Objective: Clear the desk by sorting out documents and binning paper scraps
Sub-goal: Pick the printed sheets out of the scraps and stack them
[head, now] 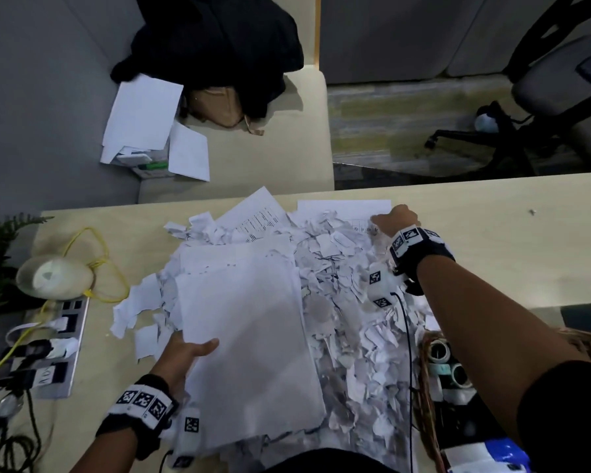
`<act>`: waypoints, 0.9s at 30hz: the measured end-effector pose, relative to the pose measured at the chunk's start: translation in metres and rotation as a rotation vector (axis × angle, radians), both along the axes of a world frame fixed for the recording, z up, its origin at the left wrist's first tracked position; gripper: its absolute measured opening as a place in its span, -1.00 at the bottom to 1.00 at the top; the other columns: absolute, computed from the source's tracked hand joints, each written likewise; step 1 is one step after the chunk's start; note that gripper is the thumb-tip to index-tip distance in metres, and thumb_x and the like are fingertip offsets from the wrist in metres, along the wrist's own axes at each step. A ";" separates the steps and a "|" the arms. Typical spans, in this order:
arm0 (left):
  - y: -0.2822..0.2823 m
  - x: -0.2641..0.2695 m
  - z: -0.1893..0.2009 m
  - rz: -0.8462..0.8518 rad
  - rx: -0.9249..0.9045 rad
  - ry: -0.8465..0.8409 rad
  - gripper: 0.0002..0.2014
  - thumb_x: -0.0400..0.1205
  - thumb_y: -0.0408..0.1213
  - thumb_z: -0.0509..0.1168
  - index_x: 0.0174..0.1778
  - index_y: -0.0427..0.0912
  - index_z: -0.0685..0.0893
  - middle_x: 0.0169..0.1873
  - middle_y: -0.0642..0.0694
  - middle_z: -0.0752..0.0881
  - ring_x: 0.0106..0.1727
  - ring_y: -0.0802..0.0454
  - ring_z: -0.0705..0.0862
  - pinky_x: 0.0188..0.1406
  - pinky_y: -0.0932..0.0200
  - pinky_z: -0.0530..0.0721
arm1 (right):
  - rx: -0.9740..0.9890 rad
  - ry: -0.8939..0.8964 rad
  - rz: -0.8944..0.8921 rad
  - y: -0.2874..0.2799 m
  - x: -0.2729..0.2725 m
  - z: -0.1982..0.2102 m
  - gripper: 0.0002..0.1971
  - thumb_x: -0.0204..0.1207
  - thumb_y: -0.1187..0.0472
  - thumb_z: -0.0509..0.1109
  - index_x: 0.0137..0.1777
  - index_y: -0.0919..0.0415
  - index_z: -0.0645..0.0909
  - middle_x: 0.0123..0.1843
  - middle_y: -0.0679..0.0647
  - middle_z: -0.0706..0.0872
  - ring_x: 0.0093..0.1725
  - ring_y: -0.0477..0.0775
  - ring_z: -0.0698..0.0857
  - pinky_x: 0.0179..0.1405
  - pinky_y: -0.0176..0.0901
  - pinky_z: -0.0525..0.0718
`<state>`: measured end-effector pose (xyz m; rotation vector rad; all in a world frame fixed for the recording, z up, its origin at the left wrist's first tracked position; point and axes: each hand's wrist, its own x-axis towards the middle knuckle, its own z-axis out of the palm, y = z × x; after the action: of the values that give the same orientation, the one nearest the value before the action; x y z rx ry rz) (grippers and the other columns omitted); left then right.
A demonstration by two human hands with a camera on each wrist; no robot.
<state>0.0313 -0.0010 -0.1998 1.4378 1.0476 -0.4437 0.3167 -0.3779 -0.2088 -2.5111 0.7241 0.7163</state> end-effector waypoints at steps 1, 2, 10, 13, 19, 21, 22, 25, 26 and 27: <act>-0.003 0.001 0.003 -0.003 0.000 -0.003 -0.21 0.22 -0.25 0.69 0.37 -0.11 0.54 0.23 -0.12 0.73 0.27 -0.30 0.63 0.31 -0.47 0.48 | -0.057 -0.002 -0.007 0.000 -0.001 0.000 -0.37 0.49 0.03 0.44 0.42 0.40 0.35 0.43 0.31 0.44 0.36 0.34 0.49 0.24 0.06 0.51; -0.005 0.002 0.005 0.001 -0.005 -0.017 -0.32 0.32 -0.35 0.64 0.35 -0.17 0.56 0.19 -0.17 0.74 0.22 -0.31 0.66 0.30 -0.42 0.53 | -0.093 -0.023 0.002 -0.001 -0.003 0.000 -0.36 0.51 0.05 0.43 0.45 0.40 0.31 0.45 0.31 0.37 0.40 0.33 0.43 0.31 0.05 0.46; -0.003 0.004 -0.001 -0.025 -0.002 -0.067 -0.58 0.40 -0.57 0.52 0.18 -0.34 0.67 0.06 -0.33 0.78 0.08 -0.33 0.74 0.21 -0.35 0.64 | -0.047 -0.051 0.035 0.006 -0.007 0.002 -0.56 0.49 0.12 0.45 0.27 0.38 0.52 0.36 0.30 0.55 0.30 0.35 0.56 0.22 0.07 0.56; -0.005 0.006 0.000 -0.026 -0.013 -0.070 -0.67 0.42 -0.60 0.48 0.09 -0.34 0.70 0.01 -0.37 0.78 0.02 -0.33 0.76 0.14 -0.27 0.68 | -0.160 -0.097 0.128 0.008 -0.009 -0.002 -0.39 0.45 0.07 0.49 0.42 0.29 0.38 0.44 0.25 0.38 0.38 0.36 0.42 0.25 0.16 0.50; -0.003 0.005 -0.004 0.005 -0.012 -0.093 -0.54 0.40 -0.62 0.50 0.23 -0.36 0.63 0.04 -0.33 0.77 0.04 -0.32 0.75 0.04 -0.15 0.72 | -0.032 -0.236 0.824 0.032 0.004 -0.011 -0.24 0.54 0.22 0.40 0.69 0.15 0.13 0.68 0.10 0.25 0.62 0.30 0.22 0.50 0.30 0.39; -0.005 0.006 -0.003 0.011 -0.026 -0.094 -0.56 0.42 -0.64 0.47 0.21 -0.35 0.63 0.01 -0.32 0.77 -0.01 -0.28 0.75 -0.06 -0.07 0.73 | -0.033 -0.271 0.875 0.044 0.003 -0.006 -0.32 0.53 0.30 0.37 0.65 0.17 0.24 0.59 0.16 0.40 0.53 0.29 0.38 0.45 0.22 0.45; -0.007 0.007 -0.001 0.011 -0.034 -0.100 -0.57 0.42 -0.65 0.46 0.20 -0.34 0.63 0.00 -0.30 0.77 -0.03 -0.26 0.75 -0.12 -0.02 0.73 | -0.061 -0.318 0.894 0.048 0.004 -0.004 -0.41 0.55 0.31 0.33 0.60 0.18 0.33 0.52 0.20 0.48 0.43 0.32 0.49 0.38 0.20 0.51; -0.007 0.008 -0.002 0.014 -0.034 -0.104 -0.55 0.42 -0.67 0.44 0.22 -0.35 0.62 -0.02 -0.31 0.77 -0.08 -0.24 0.75 -0.21 0.03 0.74 | -0.152 -0.353 0.882 0.056 0.007 0.004 -0.61 0.58 0.32 0.21 0.40 0.25 0.55 0.30 0.31 0.56 0.18 0.38 0.62 0.22 0.18 0.57; -0.006 0.007 -0.003 0.010 -0.034 -0.103 -0.54 0.41 -0.67 0.45 0.23 -0.36 0.62 0.00 -0.33 0.76 -0.06 -0.26 0.75 -0.18 0.00 0.75 | -0.155 -0.319 0.858 0.058 0.008 0.007 -0.62 0.59 0.32 0.18 0.39 0.27 0.55 0.28 0.34 0.54 0.18 0.39 0.61 0.23 0.19 0.53; -0.005 0.007 -0.004 0.008 -0.028 -0.102 -0.52 0.40 -0.65 0.47 0.25 -0.37 0.61 0.03 -0.35 0.76 -0.03 -0.29 0.75 -0.12 -0.06 0.75 | -0.159 -0.274 0.843 0.059 0.009 0.011 -0.63 0.61 0.30 0.16 0.39 0.29 0.54 0.27 0.35 0.53 0.19 0.40 0.60 0.25 0.21 0.50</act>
<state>0.0379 -0.0062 -0.2041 1.4168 0.9611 -0.3739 0.3258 -0.3185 -0.1979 -2.9555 -0.4320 0.5467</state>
